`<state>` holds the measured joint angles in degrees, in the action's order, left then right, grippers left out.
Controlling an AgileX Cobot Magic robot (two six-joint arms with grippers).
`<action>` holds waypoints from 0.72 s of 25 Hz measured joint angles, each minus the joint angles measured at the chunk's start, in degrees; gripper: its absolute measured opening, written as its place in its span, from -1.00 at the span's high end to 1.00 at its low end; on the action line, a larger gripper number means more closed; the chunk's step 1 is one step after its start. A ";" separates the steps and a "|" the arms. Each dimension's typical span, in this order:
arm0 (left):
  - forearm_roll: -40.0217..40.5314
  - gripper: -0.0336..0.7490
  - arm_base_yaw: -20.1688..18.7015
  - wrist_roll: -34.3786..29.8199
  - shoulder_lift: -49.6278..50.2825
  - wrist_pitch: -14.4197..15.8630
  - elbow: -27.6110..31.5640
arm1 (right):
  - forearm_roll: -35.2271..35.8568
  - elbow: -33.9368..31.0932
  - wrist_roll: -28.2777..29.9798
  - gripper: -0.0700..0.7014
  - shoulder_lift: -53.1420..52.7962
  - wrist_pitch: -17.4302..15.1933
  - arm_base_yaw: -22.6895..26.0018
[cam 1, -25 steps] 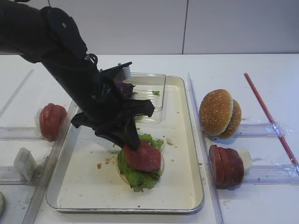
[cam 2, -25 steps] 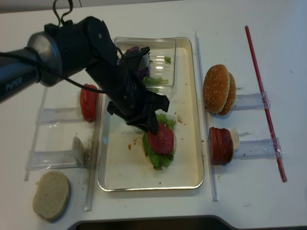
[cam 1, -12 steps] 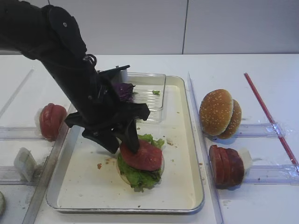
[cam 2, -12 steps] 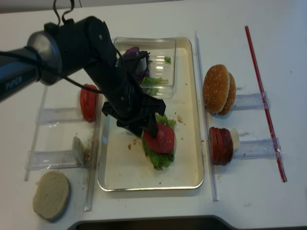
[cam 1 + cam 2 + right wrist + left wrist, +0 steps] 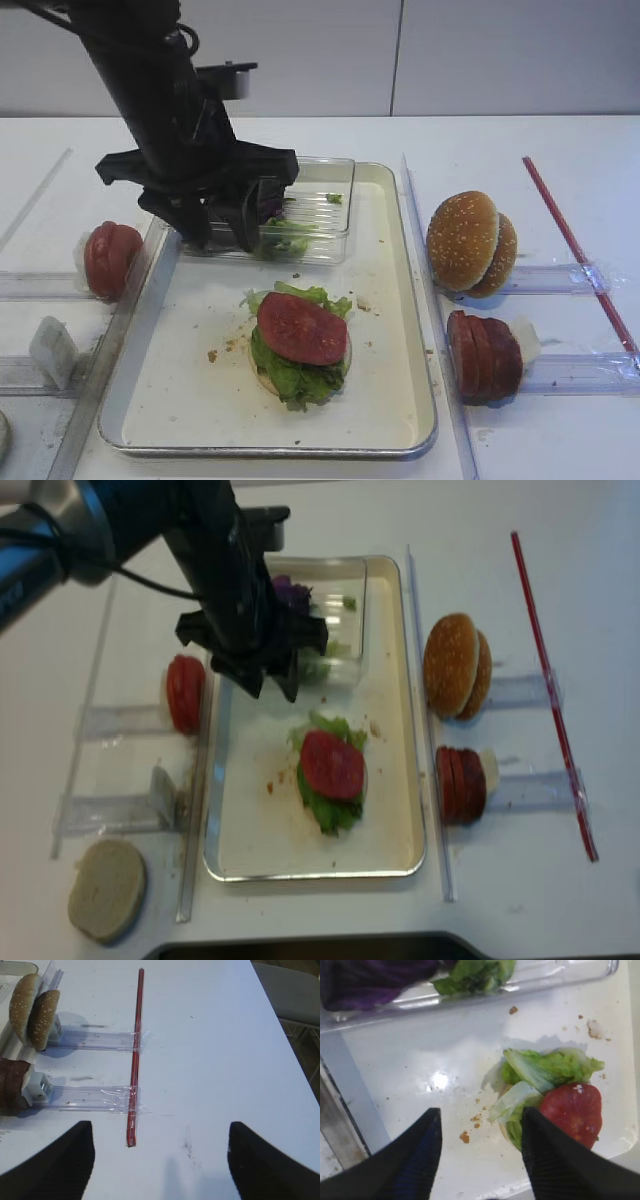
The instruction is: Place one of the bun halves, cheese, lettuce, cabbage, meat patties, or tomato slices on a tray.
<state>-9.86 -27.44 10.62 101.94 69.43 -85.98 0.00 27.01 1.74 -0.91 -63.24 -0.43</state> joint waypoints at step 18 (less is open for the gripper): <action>7.33 0.05 9.92 0.73 -6.39 0.91 -0.56 | 0.00 0.00 -0.11 -0.64 0.00 0.00 0.00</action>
<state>-2.53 -17.52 11.35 95.55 70.34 -86.54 0.00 27.01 1.63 -0.91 -63.24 -0.43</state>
